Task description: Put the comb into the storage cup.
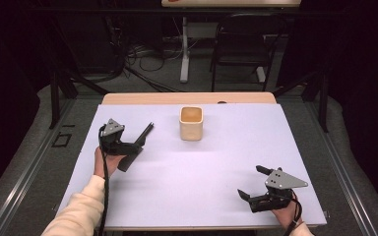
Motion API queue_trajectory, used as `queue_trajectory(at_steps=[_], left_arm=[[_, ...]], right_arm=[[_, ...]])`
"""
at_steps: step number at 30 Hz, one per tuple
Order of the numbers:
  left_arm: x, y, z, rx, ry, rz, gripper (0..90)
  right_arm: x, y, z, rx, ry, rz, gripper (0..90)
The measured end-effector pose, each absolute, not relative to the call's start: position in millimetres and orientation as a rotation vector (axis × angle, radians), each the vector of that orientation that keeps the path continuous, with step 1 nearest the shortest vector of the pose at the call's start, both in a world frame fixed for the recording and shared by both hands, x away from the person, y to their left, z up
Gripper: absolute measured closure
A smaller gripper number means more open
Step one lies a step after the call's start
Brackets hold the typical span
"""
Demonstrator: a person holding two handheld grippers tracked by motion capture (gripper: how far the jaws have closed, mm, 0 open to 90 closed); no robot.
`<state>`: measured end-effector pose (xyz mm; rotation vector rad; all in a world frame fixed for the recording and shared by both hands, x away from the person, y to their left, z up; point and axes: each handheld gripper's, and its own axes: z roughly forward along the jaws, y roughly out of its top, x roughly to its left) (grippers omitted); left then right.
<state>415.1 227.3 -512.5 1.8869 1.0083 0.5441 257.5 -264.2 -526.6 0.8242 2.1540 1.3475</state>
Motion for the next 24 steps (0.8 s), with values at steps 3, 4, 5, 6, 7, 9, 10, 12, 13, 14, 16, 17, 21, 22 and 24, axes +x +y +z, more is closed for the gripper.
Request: queue_trajectory(at_steps=[3,4,5,6,7,9,10,12,13,14,16,17,21,22,24], left_arm=[[425,228,-512,1.898,1.028,0.545,0.0],[428,228,-511,1.902,1.038,0.542,0.0],[431,228,-511,1.896,1.047,0.541,0.0],[434,227,-511,1.896,1.056,0.540,0.0],[437,227,-510,1.904,1.064,0.543,0.0],[443,225,-509,1.920,1.076,0.545,0.0],[447,224,-508,1.923,1.082,0.546,0.0],[453,223,-507,1.939,1.100,0.540,0.0],[457,222,-507,1.942,1.107,0.542,0.0],[459,221,-507,1.951,1.113,0.550,0.0],[465,220,-507,1.961,1.135,0.545,0.0],[468,219,-508,1.967,1.144,0.546,0.0],[477,214,-509,1.975,1.180,0.560,0.4],[479,212,-510,1.982,1.192,0.562,0.6],[482,210,-513,1.990,1.200,0.569,2.8]], right_arm=[[257,-264,-526,0.824,2.156,1.350,0.0],[257,-264,-527,0.823,2.156,1.350,0.0],[258,-264,-527,0.824,2.156,1.349,0.0],[258,-264,-527,0.824,2.158,1.346,0.0],[258,-264,-527,0.827,2.159,1.344,0.0],[258,-264,-527,0.833,2.161,1.343,0.0],[258,-264,-527,0.832,2.160,1.343,0.0],[258,-264,-527,0.828,2.160,1.344,0.0],[258,-264,-527,0.830,2.162,1.344,0.0],[258,-264,-527,0.831,2.163,1.344,0.0],[258,-264,-527,0.831,2.165,1.344,0.0],[258,-264,-527,0.832,2.165,1.344,0.0],[258,-264,-528,0.833,2.167,1.343,0.0],[258,-264,-528,0.834,2.169,1.343,0.0],[258,-264,-527,0.833,2.167,1.345,0.0]])
